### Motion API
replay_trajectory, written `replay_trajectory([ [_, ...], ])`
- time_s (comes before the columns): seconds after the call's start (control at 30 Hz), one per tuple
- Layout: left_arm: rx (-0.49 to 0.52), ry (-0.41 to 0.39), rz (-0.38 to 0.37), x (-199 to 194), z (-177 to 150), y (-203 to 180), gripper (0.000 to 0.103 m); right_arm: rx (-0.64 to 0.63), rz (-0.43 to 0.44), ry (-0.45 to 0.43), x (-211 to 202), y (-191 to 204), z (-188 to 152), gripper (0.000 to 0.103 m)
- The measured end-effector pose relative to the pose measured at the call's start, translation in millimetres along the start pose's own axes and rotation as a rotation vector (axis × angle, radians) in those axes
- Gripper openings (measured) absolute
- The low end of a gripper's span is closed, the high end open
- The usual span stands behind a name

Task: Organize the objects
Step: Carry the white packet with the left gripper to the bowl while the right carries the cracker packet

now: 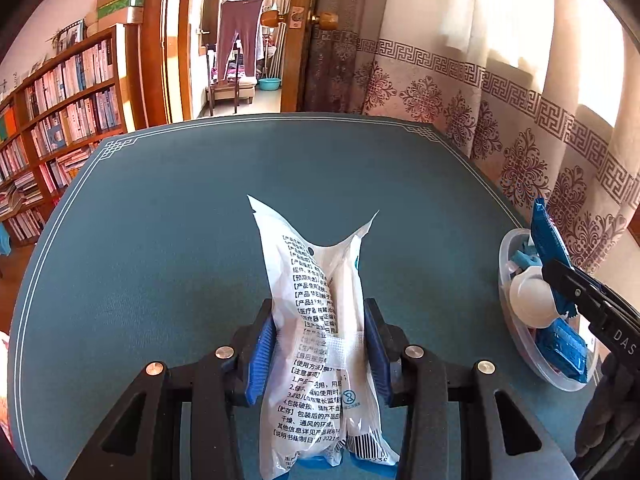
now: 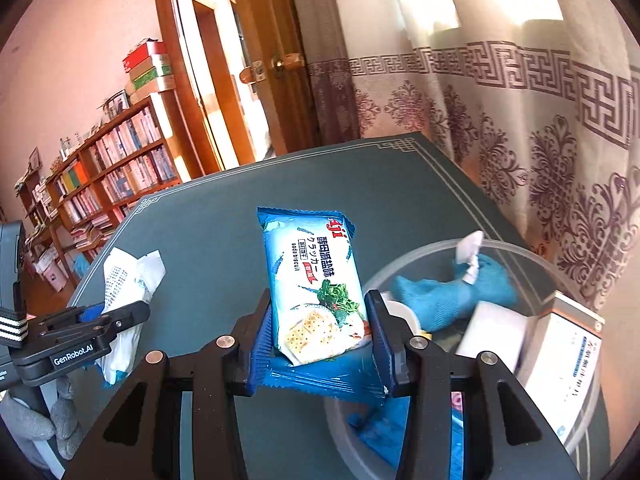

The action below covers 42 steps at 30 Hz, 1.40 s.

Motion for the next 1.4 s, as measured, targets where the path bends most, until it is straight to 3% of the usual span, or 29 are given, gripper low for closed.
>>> replay_trajectory([
  [0.23, 0.057, 0.022, -0.060, 10, 7, -42, 0.044, 0.066, -0.129, -0.014, -10, -60, -4, 0.045],
  [0.47, 0.113, 0.048, -0.141, 20, 11, -88, 0.044, 0.106, -0.173, 0.019, -4, -95, -12, 0.046],
  [0.6, 0.134, 0.073, -0.205, 27, 13, -115, 0.044, 0.125, -0.167, 0.002, -10, -106, -12, 0.059],
  [0.77, 0.145, 0.100, -0.303, 34, 20, -152, 0.044, 0.113, -0.184, -0.069, -33, -110, -10, 0.067],
  [1.03, 0.210, 0.138, -0.438, 41, 25, -217, 0.044, 0.118, -0.276, -0.134, -71, -131, -21, 0.069],
  [1.3, 0.197, 0.173, -0.476, 63, 15, -240, 0.044, 0.145, -0.309, -0.103, -75, -154, -39, 0.069],
  [1.4, 0.169, 0.179, -0.474, 69, 13, -235, 0.056, 0.151, -0.310, -0.092, -73, -155, -40, 0.069],
])
Point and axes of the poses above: each gripper's, at about its wrist camera, not at the fingertips, and x roughly the way its jaws point, y to its left, z to its top, the point moved 6 cm from there along x, roughly the way its jaws point, and after that the axes turned 8 degrees about -z, right-handed, at the moved point
